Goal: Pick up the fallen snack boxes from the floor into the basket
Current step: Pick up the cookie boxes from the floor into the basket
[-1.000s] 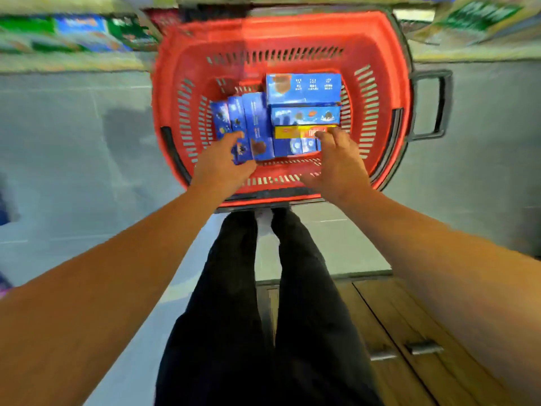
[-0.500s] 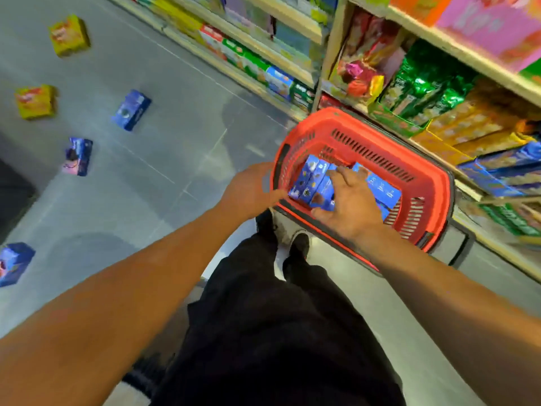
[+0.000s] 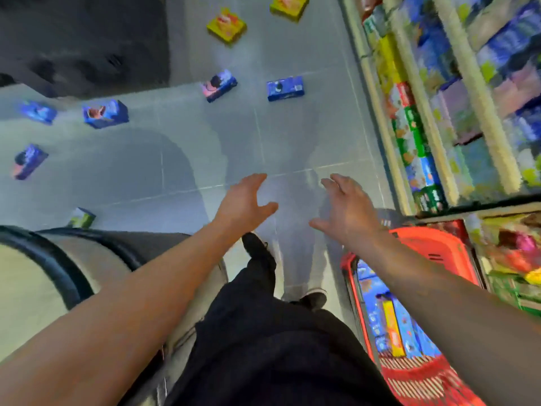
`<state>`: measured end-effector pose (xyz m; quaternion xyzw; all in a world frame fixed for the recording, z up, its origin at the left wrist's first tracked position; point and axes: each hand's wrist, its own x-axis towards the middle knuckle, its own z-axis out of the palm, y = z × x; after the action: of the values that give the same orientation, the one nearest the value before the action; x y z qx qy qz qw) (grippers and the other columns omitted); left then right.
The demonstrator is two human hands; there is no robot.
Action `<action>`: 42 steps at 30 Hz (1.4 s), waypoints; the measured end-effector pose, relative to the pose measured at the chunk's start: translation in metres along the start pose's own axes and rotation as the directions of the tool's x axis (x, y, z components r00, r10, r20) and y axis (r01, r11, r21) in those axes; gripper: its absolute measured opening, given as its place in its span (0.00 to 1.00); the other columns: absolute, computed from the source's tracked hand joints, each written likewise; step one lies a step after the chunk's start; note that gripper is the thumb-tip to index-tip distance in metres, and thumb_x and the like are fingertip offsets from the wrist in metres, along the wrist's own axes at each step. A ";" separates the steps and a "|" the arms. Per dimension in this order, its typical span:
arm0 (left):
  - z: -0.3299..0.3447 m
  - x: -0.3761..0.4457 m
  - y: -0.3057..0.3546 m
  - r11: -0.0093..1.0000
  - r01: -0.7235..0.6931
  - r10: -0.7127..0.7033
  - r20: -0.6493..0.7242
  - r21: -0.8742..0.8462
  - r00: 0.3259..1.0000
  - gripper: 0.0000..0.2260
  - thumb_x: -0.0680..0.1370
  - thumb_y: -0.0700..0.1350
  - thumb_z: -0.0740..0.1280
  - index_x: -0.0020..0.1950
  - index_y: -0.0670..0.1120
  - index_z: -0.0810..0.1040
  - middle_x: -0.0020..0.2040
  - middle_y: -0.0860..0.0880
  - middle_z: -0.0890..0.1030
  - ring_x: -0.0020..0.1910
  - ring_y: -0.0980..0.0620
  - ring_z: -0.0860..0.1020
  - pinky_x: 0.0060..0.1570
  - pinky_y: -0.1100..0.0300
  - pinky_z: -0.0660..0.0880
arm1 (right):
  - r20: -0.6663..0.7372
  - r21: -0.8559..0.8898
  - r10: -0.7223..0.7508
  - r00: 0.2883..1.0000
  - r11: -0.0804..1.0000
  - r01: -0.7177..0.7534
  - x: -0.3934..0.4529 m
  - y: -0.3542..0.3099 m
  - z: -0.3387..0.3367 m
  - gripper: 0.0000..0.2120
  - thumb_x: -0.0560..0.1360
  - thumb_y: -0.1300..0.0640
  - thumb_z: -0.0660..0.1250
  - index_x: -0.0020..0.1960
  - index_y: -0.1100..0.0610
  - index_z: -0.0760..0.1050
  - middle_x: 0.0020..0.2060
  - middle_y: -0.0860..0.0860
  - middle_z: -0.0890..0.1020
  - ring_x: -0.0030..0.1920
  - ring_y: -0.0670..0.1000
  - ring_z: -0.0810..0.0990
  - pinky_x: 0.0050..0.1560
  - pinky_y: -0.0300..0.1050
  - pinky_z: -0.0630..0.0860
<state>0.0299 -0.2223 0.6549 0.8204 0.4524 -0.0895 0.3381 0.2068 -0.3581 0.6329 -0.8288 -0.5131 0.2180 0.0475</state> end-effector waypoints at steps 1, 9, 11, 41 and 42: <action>-0.013 0.004 -0.015 0.999 0.034 -0.035 -0.026 -0.024 0.999 0.31 0.76 0.52 0.69 0.76 0.47 0.62 0.75 0.48 0.65 0.73 0.49 0.63 0.70 0.59 0.58 | 0.029 -0.020 -0.034 0.999 0.999 0.034 0.021 -0.018 -0.004 0.45 0.65 0.40 0.76 0.74 0.58 0.64 0.73 0.58 0.66 0.74 0.61 0.63 0.74 0.52 0.59; -0.115 0.040 -0.120 0.962 0.214 -0.243 -0.173 -0.170 0.955 0.32 0.75 0.53 0.69 0.75 0.46 0.62 0.74 0.47 0.66 0.72 0.48 0.65 0.69 0.57 0.60 | 0.157 -0.089 -0.282 0.947 0.950 0.298 0.162 -0.162 -0.030 0.43 0.68 0.40 0.73 0.76 0.54 0.60 0.73 0.53 0.64 0.74 0.57 0.60 0.75 0.50 0.58; -0.138 0.047 -0.141 0.944 0.251 -0.294 -0.203 -0.213 0.934 0.32 0.75 0.52 0.69 0.75 0.45 0.63 0.74 0.47 0.66 0.72 0.48 0.66 0.69 0.57 0.60 | 0.186 -0.099 -0.331 0.925 0.931 0.352 0.190 -0.193 -0.034 0.43 0.68 0.40 0.72 0.76 0.54 0.59 0.75 0.53 0.62 0.75 0.56 0.59 0.75 0.51 0.57; -0.294 0.085 -0.389 0.067 0.432 -0.998 -0.054 -0.900 0.042 0.33 0.74 0.54 0.69 0.76 0.46 0.61 0.74 0.48 0.66 0.73 0.49 0.64 0.70 0.56 0.61 | 0.687 -0.085 -0.721 0.090 0.042 0.995 0.499 -0.650 0.029 0.44 0.70 0.39 0.70 0.78 0.54 0.56 0.76 0.53 0.61 0.75 0.54 0.59 0.73 0.50 0.60; -0.297 0.078 -0.401 0.052 0.421 -0.999 -0.043 -0.906 0.032 0.33 0.74 0.54 0.69 0.76 0.46 0.62 0.74 0.48 0.66 0.73 0.49 0.64 0.70 0.56 0.61 | 0.696 -0.082 -0.713 0.085 0.038 0.996 0.498 -0.666 0.036 0.44 0.70 0.39 0.70 0.78 0.54 0.56 0.76 0.52 0.61 0.75 0.54 0.60 0.73 0.49 0.61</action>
<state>-0.2944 0.1653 0.6538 0.1502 0.9162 0.2357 0.2871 -0.1721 0.3828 0.6461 -0.1982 -0.9449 0.1726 -0.1953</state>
